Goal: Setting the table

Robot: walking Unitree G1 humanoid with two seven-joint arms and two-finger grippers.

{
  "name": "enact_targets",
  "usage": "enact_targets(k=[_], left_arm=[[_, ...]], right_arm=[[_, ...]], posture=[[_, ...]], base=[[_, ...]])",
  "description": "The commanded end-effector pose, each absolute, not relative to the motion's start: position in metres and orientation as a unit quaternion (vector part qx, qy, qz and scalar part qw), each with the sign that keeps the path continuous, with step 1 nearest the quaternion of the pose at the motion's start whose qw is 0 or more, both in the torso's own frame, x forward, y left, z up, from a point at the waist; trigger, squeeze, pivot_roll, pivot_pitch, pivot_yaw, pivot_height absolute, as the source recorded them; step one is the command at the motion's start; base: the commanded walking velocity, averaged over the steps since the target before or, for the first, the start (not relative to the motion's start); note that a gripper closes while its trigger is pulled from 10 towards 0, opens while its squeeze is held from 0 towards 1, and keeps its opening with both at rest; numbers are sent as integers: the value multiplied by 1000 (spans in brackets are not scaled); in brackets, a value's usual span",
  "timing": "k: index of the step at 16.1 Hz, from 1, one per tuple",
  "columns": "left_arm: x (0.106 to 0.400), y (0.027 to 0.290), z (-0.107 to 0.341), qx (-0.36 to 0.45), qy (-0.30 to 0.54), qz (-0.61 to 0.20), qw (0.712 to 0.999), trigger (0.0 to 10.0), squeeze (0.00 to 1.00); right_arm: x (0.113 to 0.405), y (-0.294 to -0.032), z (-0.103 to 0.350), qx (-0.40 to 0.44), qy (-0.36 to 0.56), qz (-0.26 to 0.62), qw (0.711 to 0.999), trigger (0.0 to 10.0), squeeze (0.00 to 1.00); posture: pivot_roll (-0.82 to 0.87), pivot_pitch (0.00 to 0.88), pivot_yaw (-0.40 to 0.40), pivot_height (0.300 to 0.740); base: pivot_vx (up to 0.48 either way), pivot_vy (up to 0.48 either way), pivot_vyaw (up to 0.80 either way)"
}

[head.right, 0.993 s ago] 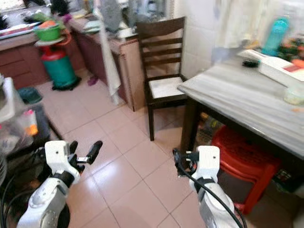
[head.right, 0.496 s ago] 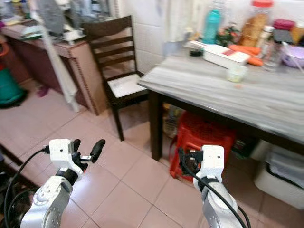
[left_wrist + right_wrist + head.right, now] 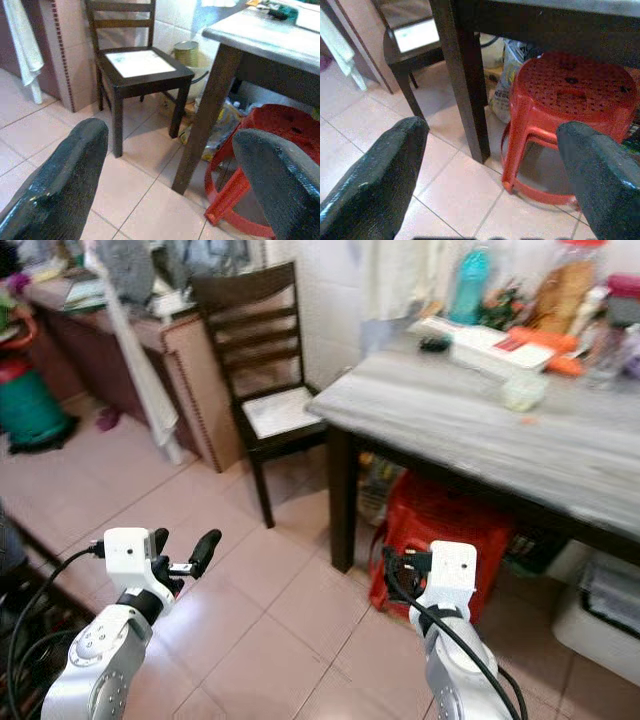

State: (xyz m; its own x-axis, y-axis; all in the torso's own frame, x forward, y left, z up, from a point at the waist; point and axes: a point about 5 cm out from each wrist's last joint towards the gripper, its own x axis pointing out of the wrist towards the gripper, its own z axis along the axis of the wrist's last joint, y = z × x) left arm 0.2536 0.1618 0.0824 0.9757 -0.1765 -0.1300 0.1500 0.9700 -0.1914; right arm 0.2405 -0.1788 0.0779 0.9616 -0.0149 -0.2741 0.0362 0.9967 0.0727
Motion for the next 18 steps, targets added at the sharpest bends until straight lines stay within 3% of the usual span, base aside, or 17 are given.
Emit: enact_targets(k=[1,12,18], left_arm=[[255,166,84,-80,75,-78,991,10000,0],[259,165,85,-74,75,-88,990,10000,0],[261,156,92,-97,48,-117,987,10000,0]], right_arm=[[241,-175,77,46,131,-3,990,10000,0],[243,-181,77,40,134,-28,990,10000,0],[245,-181,89,12,102,-29,994,10000,0]], posture=[[-20,0,80,740],[-26,0,93,740],[-32,0,94,740]], base=[[-285,0,0],[-319,0,0],[0,0,0]])
